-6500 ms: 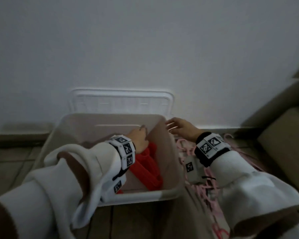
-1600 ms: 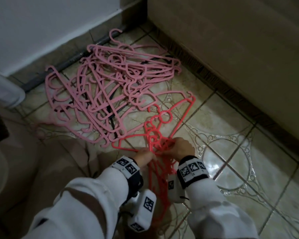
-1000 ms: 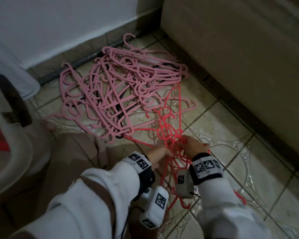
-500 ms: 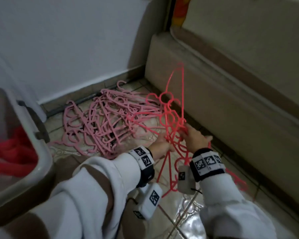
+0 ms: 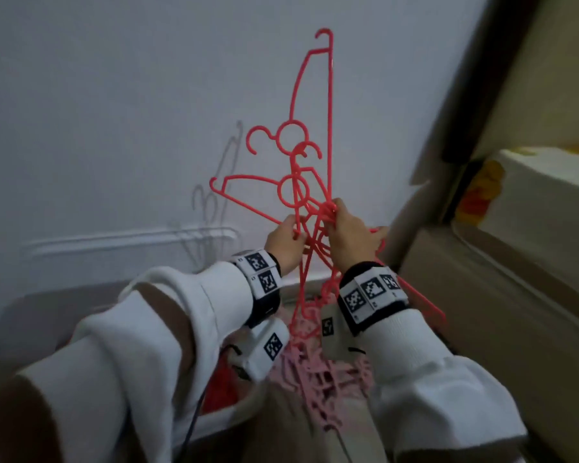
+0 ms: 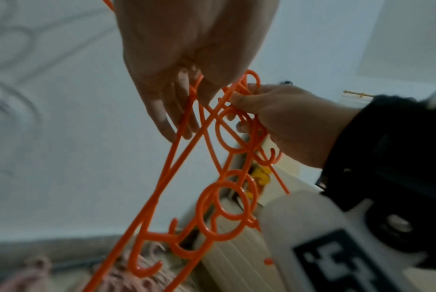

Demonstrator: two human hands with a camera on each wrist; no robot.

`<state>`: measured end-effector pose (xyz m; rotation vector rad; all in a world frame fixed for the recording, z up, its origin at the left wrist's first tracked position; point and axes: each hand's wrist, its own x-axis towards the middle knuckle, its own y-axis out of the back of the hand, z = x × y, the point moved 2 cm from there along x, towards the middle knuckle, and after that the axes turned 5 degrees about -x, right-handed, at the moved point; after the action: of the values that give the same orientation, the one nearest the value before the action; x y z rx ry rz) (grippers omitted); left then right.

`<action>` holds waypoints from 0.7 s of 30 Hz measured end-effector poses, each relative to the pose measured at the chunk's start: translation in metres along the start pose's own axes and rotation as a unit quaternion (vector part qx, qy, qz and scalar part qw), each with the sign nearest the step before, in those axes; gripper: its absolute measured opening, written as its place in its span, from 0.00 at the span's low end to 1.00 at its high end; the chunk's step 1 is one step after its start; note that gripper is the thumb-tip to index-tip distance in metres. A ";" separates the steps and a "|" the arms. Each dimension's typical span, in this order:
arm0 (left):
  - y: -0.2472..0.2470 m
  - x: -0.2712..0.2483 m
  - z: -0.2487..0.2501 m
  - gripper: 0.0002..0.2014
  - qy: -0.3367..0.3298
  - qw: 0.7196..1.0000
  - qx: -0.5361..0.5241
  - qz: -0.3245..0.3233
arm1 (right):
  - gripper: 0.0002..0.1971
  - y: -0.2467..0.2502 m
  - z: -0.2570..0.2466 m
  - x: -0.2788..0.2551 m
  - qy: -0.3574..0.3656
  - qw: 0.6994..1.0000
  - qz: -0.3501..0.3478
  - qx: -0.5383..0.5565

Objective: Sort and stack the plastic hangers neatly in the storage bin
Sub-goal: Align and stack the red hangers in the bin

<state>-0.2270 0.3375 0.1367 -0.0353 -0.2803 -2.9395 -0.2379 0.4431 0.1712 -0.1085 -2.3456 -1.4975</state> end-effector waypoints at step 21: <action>0.257 -0.064 -0.163 0.09 0.146 0.985 -0.010 0.087 | 0.15 -0.212 -0.204 -0.074 0.223 0.931 -0.280 0.074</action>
<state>-0.1168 0.0704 0.0218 0.3465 -0.1919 -2.7259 -0.1699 0.1775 0.0400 0.9115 -2.1812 -1.3647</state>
